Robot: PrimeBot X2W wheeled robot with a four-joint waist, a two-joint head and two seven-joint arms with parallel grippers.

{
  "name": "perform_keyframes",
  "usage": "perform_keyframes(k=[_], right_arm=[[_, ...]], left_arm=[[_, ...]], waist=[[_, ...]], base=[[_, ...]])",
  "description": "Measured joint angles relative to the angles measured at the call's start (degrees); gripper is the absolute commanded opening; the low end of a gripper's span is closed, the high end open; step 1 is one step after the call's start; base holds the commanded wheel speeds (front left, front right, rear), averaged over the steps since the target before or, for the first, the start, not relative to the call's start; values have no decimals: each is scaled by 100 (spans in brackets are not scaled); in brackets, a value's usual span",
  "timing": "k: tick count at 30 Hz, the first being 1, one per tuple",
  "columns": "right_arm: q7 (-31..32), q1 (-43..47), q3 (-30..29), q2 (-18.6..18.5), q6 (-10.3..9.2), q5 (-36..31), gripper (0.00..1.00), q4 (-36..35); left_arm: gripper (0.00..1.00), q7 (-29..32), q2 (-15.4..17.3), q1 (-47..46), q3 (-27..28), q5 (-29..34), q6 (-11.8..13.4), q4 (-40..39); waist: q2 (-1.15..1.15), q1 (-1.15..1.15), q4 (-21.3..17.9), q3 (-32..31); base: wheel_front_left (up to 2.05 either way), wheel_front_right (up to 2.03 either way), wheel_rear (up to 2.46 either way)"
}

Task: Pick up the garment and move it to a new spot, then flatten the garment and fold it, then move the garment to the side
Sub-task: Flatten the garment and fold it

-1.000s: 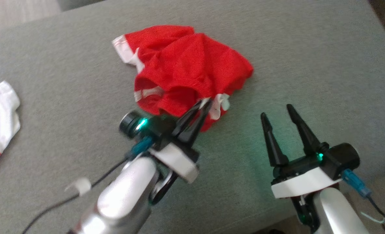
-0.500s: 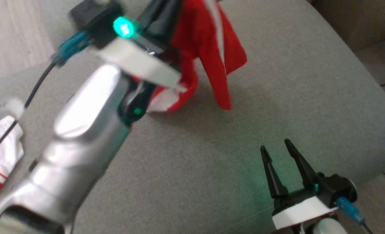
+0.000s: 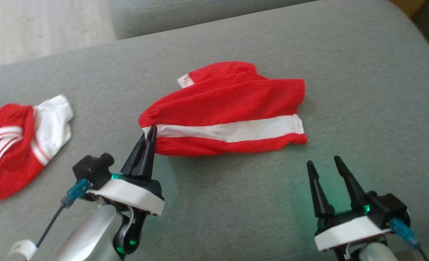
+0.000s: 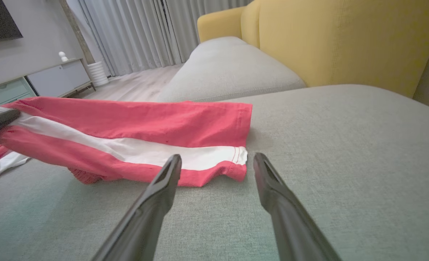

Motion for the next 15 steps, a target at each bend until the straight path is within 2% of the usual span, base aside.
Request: perform_keyframes(k=[8, 15], right_arm=[[0, -701, -321, 1, 0, 465, 100, 931], [0, -1529, -196, -96, 0, 570, 100, 2145]], left_arm=[[0, -32, -141, 227, 501, 604, 89, -88], [0, -32, -322, 407, 744, 1003, -100, 4]], waist=[[0, 0, 669, 160], [0, 1, 1029, 199]], base=[[0, 0, 0], [0, 0, 0]])
